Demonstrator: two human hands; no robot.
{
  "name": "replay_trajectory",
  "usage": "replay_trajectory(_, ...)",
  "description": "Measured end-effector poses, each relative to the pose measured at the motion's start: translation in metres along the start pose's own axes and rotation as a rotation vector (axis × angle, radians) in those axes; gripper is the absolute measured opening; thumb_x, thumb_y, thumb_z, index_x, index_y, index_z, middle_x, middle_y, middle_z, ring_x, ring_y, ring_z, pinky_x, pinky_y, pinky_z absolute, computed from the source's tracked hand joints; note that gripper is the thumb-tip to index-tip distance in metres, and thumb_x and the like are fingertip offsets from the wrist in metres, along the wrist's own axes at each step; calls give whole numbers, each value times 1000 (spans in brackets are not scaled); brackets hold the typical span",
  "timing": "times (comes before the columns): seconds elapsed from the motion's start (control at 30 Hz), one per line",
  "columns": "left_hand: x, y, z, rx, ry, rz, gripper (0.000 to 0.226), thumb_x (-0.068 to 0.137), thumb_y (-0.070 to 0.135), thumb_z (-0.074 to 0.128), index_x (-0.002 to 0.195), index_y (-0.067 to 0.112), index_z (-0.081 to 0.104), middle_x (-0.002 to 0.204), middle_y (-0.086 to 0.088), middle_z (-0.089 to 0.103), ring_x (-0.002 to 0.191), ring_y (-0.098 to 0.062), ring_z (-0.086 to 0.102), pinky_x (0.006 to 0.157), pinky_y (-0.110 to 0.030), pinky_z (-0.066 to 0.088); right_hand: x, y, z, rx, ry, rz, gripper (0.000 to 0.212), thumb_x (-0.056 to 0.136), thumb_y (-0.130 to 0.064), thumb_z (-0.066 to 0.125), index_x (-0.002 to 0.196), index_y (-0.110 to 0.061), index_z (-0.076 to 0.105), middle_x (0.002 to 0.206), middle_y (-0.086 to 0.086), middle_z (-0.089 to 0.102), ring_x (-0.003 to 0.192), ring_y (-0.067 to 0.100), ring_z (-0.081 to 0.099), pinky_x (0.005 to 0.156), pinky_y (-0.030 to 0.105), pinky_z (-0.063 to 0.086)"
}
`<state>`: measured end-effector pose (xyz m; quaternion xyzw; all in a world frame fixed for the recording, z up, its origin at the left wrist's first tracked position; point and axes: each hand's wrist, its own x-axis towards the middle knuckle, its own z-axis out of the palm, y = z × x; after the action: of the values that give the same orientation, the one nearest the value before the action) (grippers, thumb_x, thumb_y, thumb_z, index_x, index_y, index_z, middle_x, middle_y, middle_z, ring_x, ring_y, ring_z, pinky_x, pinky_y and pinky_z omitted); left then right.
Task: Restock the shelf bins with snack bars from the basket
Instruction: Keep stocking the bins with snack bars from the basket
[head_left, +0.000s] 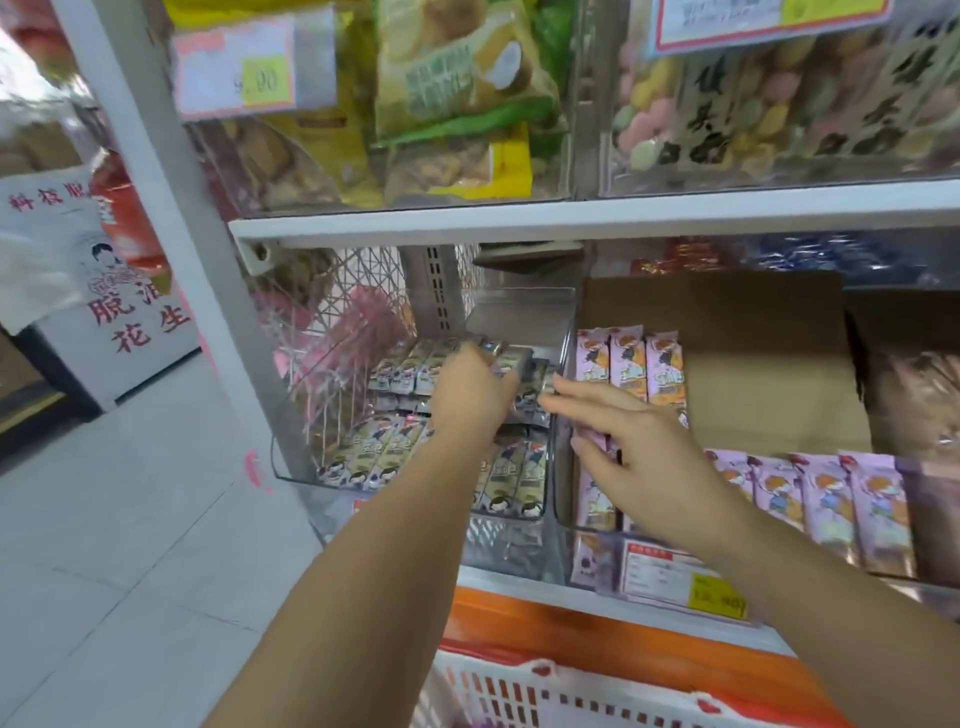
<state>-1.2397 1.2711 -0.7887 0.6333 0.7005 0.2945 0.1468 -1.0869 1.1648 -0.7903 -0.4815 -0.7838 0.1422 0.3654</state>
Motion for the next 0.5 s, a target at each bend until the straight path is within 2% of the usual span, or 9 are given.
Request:
replay_trajectory(0.07, 6, 2, 6, 101, -32, 32, 51, 89, 39, 63, 125, 8, 44, 124, -15, 52, 109, -32, 55, 85, -40, 46, 0, 1, 0, 23, 1, 7, 47, 92, -3, 53, 128, -34, 57, 130, -30, 38, 112, -2, 46, 86, -9, 21)
replay_trajectory(0.17, 10, 5, 11, 284, -66, 90, 52, 91, 39, 58, 132, 11, 40, 133, -16, 42, 113, -35, 53, 85, -43, 46, -1, 1, 1, 38, 6, 4, 49, 90, 0, 55, 128, -32, 57, 130, -29, 39, 110, 6, 44, 82, -10, 23)
replay_trajectory(0.23, 11, 7, 12, 385, -71, 101, 52, 93, 41, 55, 134, 13, 38, 135, -15, 42, 113, -35, 54, 78, -41, 45, -1, 0, 1, 47, 5, 0, 50, 90, 2, 55, 128, -31, 57, 130, -27, 40, 111, 2, 43, 83, -10, 22)
replay_trajectory(0.3, 13, 7, 13, 439, -64, 94, 51, 93, 41, 53, 133, 14, 38, 134, -14, 44, 113, -34, 55, 72, -38, 42, -1, -2, 1, 44, 1, -7, 50, 90, 1, 55, 129, -30, 57, 131, -26, 40, 110, -9, 41, 83, -11, 18)
replay_trajectory(0.4, 16, 9, 14, 470, -62, 78, 46, 94, 35, 52, 133, 13, 38, 131, -14, 48, 111, -34, 56, 71, -37, 41, -1, -3, 0, 24, -16, -6, 49, 92, -2, 54, 131, -30, 54, 133, -25, 39, 112, -20, 29, 83, -14, 7)
replay_trajectory(0.5, 18, 11, 16, 438, -66, 67, 42, 95, 26, 51, 132, 11, 38, 128, -15, 52, 108, -34, 58, 69, -37, 42, -2, -3, 1, 19, -17, -12, 50, 92, -4, 53, 133, -32, 52, 135, -27, 37, 117, -22, 23, 89, -11, 11)
